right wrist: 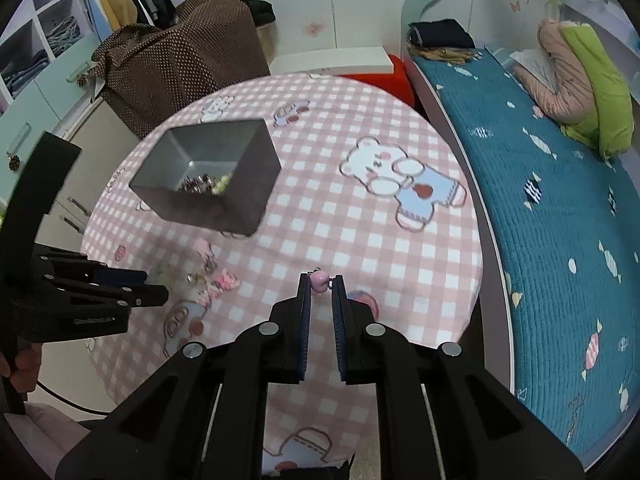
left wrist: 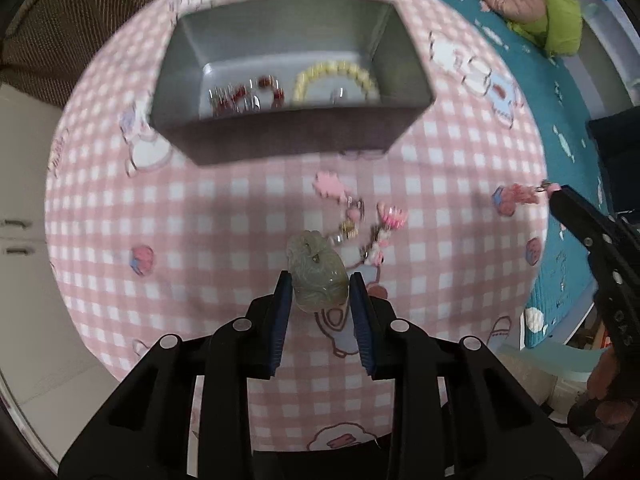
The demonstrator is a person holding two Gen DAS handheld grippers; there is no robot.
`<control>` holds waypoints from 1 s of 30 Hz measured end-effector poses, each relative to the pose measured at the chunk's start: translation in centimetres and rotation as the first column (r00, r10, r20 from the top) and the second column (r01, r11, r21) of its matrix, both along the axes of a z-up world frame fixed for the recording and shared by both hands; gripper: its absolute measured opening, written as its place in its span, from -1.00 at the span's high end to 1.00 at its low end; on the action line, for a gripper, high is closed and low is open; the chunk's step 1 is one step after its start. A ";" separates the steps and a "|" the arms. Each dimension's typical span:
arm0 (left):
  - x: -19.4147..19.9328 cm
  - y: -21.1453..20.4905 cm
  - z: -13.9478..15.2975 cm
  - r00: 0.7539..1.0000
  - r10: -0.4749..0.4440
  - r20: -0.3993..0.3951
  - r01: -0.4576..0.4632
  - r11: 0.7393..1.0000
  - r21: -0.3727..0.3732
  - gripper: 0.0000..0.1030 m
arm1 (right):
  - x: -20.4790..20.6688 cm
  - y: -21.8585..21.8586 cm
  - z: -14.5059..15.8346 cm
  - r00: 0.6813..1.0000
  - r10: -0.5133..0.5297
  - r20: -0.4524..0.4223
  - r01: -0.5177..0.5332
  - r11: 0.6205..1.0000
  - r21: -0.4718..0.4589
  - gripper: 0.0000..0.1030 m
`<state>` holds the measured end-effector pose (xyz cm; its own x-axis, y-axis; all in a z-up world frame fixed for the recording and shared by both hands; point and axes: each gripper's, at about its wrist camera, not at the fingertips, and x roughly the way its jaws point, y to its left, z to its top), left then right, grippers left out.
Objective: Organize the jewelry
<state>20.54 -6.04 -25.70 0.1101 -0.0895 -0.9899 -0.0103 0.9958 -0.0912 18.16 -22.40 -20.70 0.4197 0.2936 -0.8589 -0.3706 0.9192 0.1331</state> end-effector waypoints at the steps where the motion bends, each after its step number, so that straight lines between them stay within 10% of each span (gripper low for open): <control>1: 0.2 0.2 0.8 1.000 -0.004 0.022 0.004 1.000 0.000 0.44 | 0.2 0.3 0.4 1.000 0.002 0.007 -0.002 1.000 0.008 0.82; 12: 3.3 3.1 5.7 0.988 0.004 0.155 0.000 1.000 -0.027 0.43 | 2.5 5.0 4.6 0.990 0.069 0.122 -0.073 0.997 0.028 0.82; 30: 7.1 7.1 3.7 0.991 0.019 0.135 -0.002 0.992 -0.128 0.59 | 4.5 12.1 2.2 0.989 0.140 0.054 -0.139 0.990 -0.030 0.80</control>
<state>27.62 1.11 -21.98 0.2437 -0.2116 -0.9465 0.0005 0.9759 -0.2181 22.63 -10.32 -18.53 0.4239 0.3305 -0.8433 -0.5016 0.8609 0.0853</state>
